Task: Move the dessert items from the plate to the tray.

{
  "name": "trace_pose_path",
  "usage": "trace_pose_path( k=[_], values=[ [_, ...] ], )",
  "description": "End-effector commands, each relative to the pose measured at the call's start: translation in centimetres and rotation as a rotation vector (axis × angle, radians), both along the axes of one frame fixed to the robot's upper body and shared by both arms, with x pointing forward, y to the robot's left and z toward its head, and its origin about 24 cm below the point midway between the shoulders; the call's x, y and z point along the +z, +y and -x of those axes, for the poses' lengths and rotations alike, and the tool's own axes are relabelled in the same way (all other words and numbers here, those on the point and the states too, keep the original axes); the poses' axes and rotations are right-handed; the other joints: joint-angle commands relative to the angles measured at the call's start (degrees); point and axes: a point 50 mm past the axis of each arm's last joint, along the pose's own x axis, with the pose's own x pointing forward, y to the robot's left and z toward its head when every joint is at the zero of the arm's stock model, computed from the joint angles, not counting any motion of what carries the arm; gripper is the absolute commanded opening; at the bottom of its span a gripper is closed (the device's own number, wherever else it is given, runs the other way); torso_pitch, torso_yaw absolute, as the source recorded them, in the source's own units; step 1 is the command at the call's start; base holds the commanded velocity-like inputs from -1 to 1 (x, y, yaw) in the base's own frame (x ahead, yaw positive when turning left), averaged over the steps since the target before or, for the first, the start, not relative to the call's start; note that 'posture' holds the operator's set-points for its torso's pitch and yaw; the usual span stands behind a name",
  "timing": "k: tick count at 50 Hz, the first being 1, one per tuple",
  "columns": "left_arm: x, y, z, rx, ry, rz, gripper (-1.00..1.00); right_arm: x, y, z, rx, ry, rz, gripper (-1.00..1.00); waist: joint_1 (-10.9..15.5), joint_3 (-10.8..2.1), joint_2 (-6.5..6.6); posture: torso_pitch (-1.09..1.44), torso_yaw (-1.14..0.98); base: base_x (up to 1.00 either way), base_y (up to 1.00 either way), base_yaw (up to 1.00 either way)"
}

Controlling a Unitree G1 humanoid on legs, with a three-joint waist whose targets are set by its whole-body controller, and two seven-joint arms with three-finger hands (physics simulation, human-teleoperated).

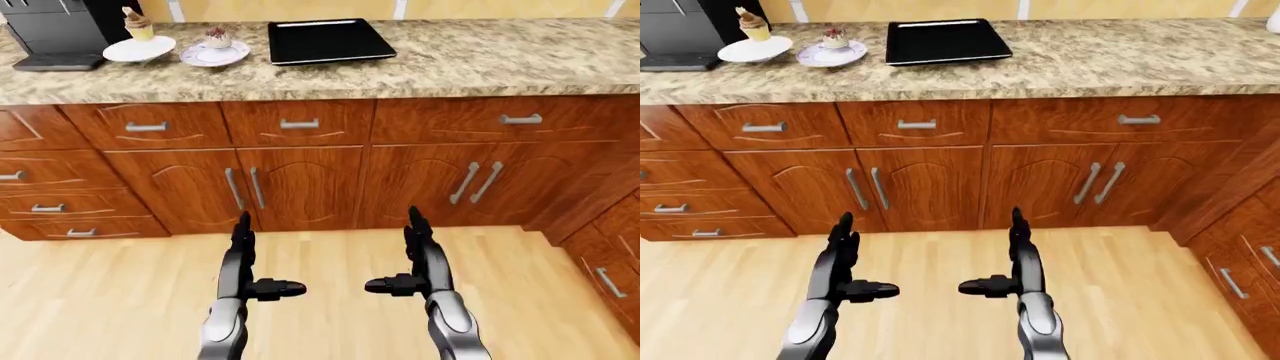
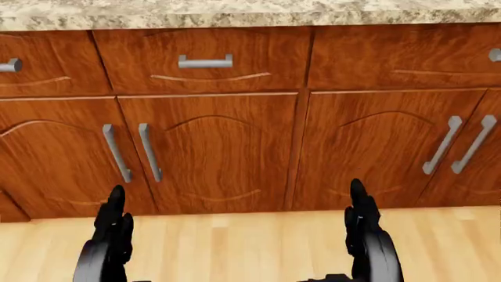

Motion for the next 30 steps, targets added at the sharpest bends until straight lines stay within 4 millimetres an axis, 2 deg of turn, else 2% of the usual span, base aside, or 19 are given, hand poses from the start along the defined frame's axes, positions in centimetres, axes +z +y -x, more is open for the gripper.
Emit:
trace_pose_path(
  k=[1,2,3,4,5,7,13,15,16,17,18,19,20,22,23,27,29,30],
  values=[
    [4.1,0.2,-1.3,0.01,-0.175,-0.026,1.0,5.3,-0.5,-0.8,-0.007,-0.226,0.018,1.0,-0.12,-0.05,-0.45,0.0,0.0,0.0,0.0,0.0],
    [4.2,0.2,-1.4,0.015,-0.177,-0.035,1.0,5.7,-0.5,-0.8,-0.004,-0.237,0.018,1.0,0.03,-2.16,-0.45,0.0,0.0,0.0,0.0,0.0],
    [4.8,0.3,-1.4,0.023,-0.186,-0.052,1.0,6.5,-0.7,-1.0,-0.011,-0.25,0.025,1.0,0.33,-3.72,-0.1,0.0,0.0,0.0,0.0,0.0],
    [5.6,0.3,-1.4,0.021,-0.194,-0.065,1.0,7.4,-0.9,-1.3,-0.018,-0.266,0.04,1.0,0.32,-2.07,-0.21,0.0,0.0,0.0,0.0,0.0],
    [6.5,0.3,-1.5,0.019,-0.207,-0.069,1.0,8.5,-1.2,-1.6,-0.032,-0.293,0.055,1.0,0.26,-1.27,-0.32,0.0,0.0,0.0,0.0,0.0],
    [8.3,0.2,-1.7,0.016,-0.222,-0.07,1.0,10.1,-1.6,-2.2,-0.043,-0.31,0.061,1.0,0.23,-3.96,-0.5,0.0,0.0,0.0,0.0,0.0],
    [12.8,0.4,-2.6,0.031,-0.272,-0.11,1.0,13.7,-1.8,-3.5,-0.057,-0.361,0.082,1.0,0.47,-4.88,-0.52,0.0,0.0,0.0,0.0,0.0],
    [14.4,0.7,-2.9,0.04,-0.295,-0.114,1.0,15.7,-1.4,-3.3,-0.03,-0.395,0.105,1.0,0.45,-5.19,-0.47,0.0,0.0,0.0,0.0,0.0],
    [14.7,0.7,-2.9,0.041,-0.299,-0.115,1.0,16.1,-1.3,-3.3,-0.031,-0.407,0.124,1.0,0.49,-5.26,-0.48,0.0,0.0,0.0,0.0,0.0],
    [15.7,0.6,-2.9,0.038,-0.318,-0.112,1.0,17.4,-0.9,-3.1,0.028,-0.455,0.088,1.0,0.33,-6.19,-0.06,0.0,0.0,0.0,0.27,0.0],
    [16.0,0.6,-2.8,0.033,-0.325,-0.101,1.0,17.6,-1.0,-3.1,0.011,-0.447,0.094,1.0,0.19,-5.65,-0.6,0.0,0.0,0.05,0.5,0.0],
    [16.5,0.6,-2.6,0.026,-0.337,-0.113,1.0,18.2,-1.0,-3.2,0.001,-0.459,0.1,1.0,0.0,-4.74,-2.05,0.0,0.0,0.07,0.64,0.0],
    [17.3,0.8,-2.5,0.03,-0.348,-0.102,1.0,18.6,-0.9,-3.1,0.007,-0.465,0.1,1.0,-0.04,-4.63,-3.07,0.0,0.0,0.06,0.64,0.0],
    [18.5,0.9,-2.3,0.034,-0.368,-0.105,1.0,19.5,-0.8,-3.2,0.005,-0.476,0.109,1.0,-0.34,-5.18,-3.29,0.0,0.0,0.08,0.6,0.0],
    [18.9,0.9,-2.3,0.033,-0.377,-0.117,1.0,19.8,-0.9,-3.3,0.006,-0.478,0.106,1.0,-0.42,-5.11,-2.99,0.0,0.0,0.09,0.54,0.0],
    [20.4,1.2,-2.5,0.042,-0.396,-0.121,1.0,21.7,-0.8,-3.5,0.005,-0.499,0.117,1.0,-0.98,-3.76,-0.17,0.0,0.0,0.08,0.51,0.0],
    [20.9,1.4,-3.0,0.043,-0.4,-0.119,1.0,22.3,-0.8,-3.9,0.004,-0.503,0.119,1.0,-1.14,-3.77,2.36,0.0,0.0,0.08,0.49,0.0],
    [21.0,1.5,-3.3,0.048,-0.4,-0.122,1.0,22.5,-0.7,-4.1,0.007,-0.505,0.118,1.0,-1.18,-4.49,4.68,0.0,0.0,0.08,0.48,0.0]
  ],
)
